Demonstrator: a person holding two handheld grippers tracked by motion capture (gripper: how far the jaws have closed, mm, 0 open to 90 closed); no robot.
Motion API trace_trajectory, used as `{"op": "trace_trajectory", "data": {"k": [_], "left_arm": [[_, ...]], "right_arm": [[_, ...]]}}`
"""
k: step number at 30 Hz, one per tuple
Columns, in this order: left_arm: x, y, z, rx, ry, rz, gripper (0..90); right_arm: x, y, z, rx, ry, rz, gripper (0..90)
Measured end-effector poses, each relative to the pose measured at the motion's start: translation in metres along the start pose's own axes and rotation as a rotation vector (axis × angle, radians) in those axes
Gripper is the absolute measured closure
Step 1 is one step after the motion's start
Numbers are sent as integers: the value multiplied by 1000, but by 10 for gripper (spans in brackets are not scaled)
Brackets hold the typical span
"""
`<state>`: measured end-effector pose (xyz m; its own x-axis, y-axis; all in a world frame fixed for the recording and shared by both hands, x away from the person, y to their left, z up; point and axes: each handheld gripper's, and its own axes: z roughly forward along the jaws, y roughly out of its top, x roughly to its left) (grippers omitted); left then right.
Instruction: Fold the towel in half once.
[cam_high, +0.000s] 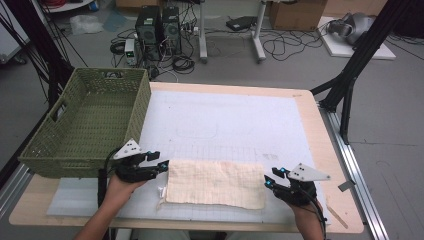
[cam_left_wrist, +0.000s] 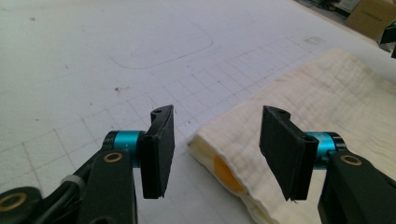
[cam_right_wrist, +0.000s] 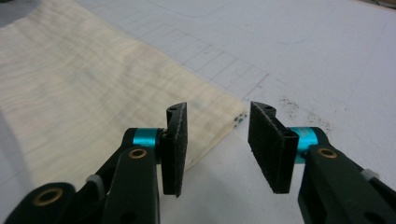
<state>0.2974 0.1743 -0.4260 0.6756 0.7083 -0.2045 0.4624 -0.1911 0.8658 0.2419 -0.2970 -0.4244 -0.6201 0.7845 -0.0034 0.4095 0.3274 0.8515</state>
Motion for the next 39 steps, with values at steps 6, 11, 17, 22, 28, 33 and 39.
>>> {"op": "trace_trajectory", "data": {"k": [6,11,17,22,28,33,39], "left_arm": [[-1,-1,25,97,13,-25,467],[-8,-7,28,124,26,47,844],[-6,-9,24,104,77,48,864],[-5,-11,25,112,99,44,858],[-5,-13,26,121,109,47,771],[3,-7,21,87,121,-14,573],[8,1,24,37,93,-33,442]], "right_arm": [[-11,6,28,65,-12,55,534],[-5,3,49,149,79,50,844],[-3,11,50,115,29,25,873],[-3,14,57,124,-56,15,872],[2,15,65,167,-103,-28,817],[-7,15,52,163,-129,-1,647],[-17,26,48,56,-121,54,449]]}}
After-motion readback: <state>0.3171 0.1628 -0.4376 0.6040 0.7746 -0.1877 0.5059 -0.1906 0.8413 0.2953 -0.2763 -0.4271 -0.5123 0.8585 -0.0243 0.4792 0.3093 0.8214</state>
